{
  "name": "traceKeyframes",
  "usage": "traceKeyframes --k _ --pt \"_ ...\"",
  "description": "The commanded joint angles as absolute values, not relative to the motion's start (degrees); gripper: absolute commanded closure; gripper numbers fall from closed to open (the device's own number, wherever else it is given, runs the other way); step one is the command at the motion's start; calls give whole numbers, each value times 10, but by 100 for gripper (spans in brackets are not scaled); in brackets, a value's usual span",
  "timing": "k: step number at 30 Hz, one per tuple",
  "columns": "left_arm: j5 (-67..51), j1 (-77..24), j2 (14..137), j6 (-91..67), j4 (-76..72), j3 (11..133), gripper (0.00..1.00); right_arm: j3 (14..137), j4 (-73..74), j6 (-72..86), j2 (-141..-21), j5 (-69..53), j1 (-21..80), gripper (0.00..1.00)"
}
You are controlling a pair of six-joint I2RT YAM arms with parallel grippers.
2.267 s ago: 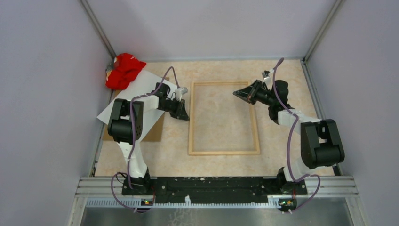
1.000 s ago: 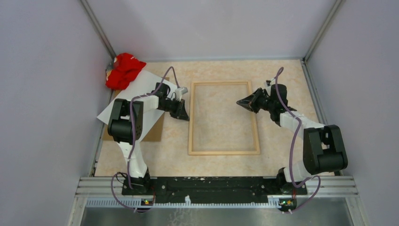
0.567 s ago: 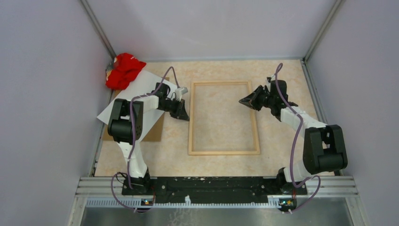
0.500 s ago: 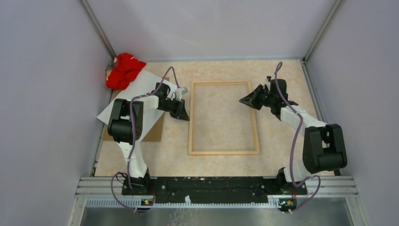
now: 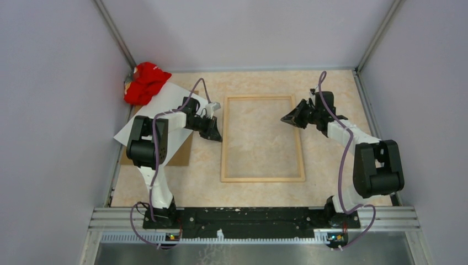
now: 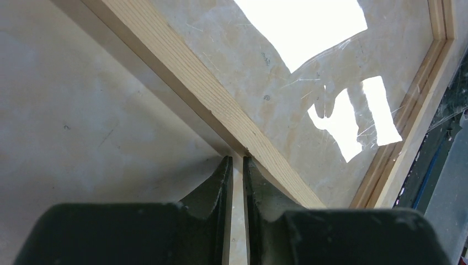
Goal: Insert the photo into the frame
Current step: Place the photo frame item in the photo frame.
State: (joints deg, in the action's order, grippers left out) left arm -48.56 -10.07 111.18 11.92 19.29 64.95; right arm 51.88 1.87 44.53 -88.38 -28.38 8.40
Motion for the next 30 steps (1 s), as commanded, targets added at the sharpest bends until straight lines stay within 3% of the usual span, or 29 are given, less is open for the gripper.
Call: traceKeyframes --k 1,8,11,13,24,26,30 --pt "-500 -105 1118 125 176 656 82 528 4 445 -876 -306 87 100" --pt "-499 -105 1118 127 177 656 82 529 5 425 -882 -297 90 99" --pt "-499 -105 1117 127 178 657 82 556 57 381 -891 -271 97 69" --pt "-498 -105 1117 128 178 657 83 574 94 354 -895 -248 104 56" --pt "-500 -105 1117 129 181 656 83 655 229 269 -930 -104 156 8" --pt "-500 -105 1117 130 181 655 83 662 243 263 -932 -84 161 2" --pt "-500 -105 1119 131 182 655 83 666 255 254 -930 -54 163 1"
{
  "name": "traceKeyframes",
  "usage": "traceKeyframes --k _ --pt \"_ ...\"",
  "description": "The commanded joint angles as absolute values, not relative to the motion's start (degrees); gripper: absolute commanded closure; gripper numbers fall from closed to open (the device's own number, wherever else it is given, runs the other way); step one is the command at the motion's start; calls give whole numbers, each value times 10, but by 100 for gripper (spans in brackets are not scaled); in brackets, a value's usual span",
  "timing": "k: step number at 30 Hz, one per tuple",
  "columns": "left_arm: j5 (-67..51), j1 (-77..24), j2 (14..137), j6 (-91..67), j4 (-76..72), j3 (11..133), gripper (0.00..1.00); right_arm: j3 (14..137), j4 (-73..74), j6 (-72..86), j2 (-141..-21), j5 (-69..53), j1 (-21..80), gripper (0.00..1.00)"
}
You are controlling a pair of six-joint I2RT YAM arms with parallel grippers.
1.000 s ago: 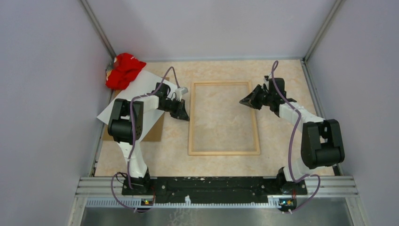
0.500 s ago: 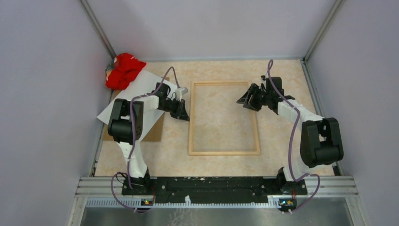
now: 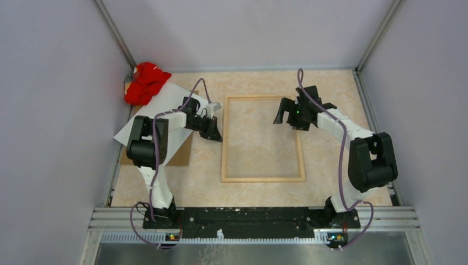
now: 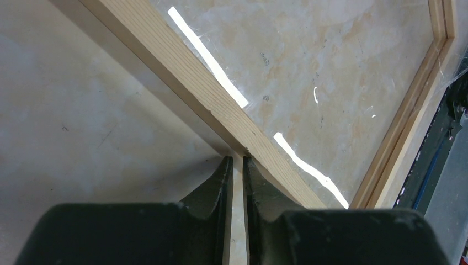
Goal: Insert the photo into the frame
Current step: Place the photo frame item in the photo frame.
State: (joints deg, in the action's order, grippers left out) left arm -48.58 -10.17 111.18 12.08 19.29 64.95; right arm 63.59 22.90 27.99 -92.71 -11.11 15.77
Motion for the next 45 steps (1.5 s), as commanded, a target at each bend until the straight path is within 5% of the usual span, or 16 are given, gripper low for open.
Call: traceKeyframes --k 1,26,45 --pt "-501 -105 1119 131 182 656 83 666 257 252 -929 -50 163 1" --pt "-499 -105 1120 132 185 657 83 647 275 258 -938 15 170 1" --pt "-500 -105 1126 129 181 660 83 581 231 285 -930 -34 174 13"
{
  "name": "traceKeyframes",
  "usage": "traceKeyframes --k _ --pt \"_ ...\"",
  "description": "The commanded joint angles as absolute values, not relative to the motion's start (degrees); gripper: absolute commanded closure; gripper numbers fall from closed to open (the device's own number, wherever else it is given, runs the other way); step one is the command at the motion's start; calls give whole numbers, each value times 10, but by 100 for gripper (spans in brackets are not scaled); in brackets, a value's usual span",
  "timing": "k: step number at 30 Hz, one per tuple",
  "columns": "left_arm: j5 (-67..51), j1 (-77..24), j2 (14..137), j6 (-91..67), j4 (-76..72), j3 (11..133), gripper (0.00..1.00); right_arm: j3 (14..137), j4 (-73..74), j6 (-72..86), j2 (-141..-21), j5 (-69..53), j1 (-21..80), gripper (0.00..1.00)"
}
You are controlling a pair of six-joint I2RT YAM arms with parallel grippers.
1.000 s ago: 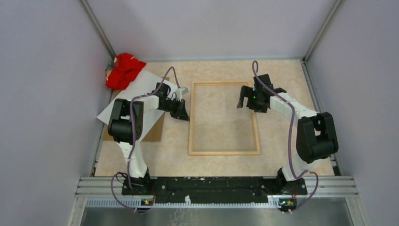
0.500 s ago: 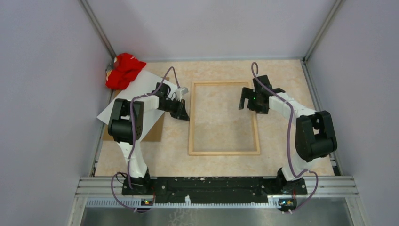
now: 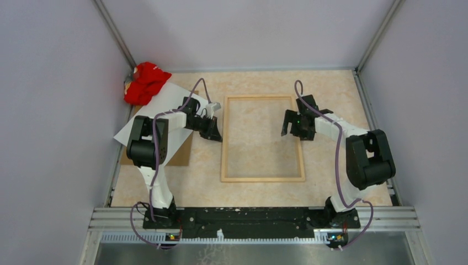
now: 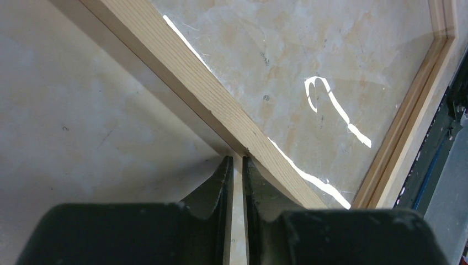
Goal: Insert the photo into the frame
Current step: Place the photo frame item in the photo frame.
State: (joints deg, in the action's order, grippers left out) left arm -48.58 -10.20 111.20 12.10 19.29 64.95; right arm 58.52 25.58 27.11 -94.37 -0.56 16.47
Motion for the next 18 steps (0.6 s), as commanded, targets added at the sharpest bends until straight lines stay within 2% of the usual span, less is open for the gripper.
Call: traceKeyframes --k 1,8,11,18 --pt "-500 -105 1126 128 179 660 83 581 230 286 -931 -34 177 14" --pt "-501 -105 1129 128 180 662 83 598 257 283 -923 37 198 15" --pt "-500 -105 1127 132 183 662 83 604 268 279 -904 72 199 11" --pt "-500 -105 1129 130 182 661 83 598 265 283 -884 61 199 12"
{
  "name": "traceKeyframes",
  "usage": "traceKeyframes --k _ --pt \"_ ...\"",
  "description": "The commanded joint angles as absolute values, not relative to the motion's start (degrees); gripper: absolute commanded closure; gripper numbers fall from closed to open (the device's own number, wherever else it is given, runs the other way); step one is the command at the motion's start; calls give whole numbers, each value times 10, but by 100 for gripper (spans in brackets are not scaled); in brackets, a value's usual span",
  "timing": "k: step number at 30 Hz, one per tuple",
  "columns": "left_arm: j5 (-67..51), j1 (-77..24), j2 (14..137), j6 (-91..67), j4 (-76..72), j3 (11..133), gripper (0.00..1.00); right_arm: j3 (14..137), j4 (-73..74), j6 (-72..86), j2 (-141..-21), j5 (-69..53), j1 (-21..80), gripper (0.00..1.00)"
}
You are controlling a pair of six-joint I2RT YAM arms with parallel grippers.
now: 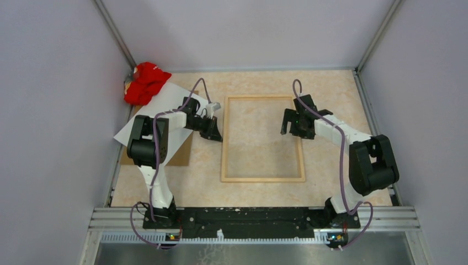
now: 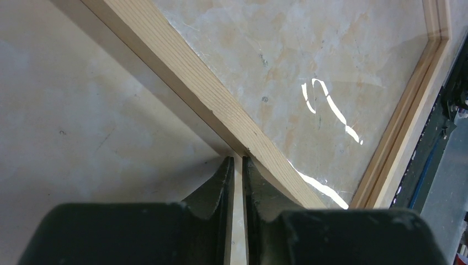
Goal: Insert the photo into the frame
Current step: Place the photo frame item in the photo frame.
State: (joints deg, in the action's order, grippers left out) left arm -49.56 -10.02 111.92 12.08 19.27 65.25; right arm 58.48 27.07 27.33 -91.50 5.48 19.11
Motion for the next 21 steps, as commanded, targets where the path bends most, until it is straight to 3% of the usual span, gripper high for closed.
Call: traceKeyframes --k 1,21 --pt "-500 -105 1129 130 181 661 83 593 260 283 -880 56 199 14" --pt "-502 -105 1128 128 181 664 83 560 234 303 -916 13 199 26"
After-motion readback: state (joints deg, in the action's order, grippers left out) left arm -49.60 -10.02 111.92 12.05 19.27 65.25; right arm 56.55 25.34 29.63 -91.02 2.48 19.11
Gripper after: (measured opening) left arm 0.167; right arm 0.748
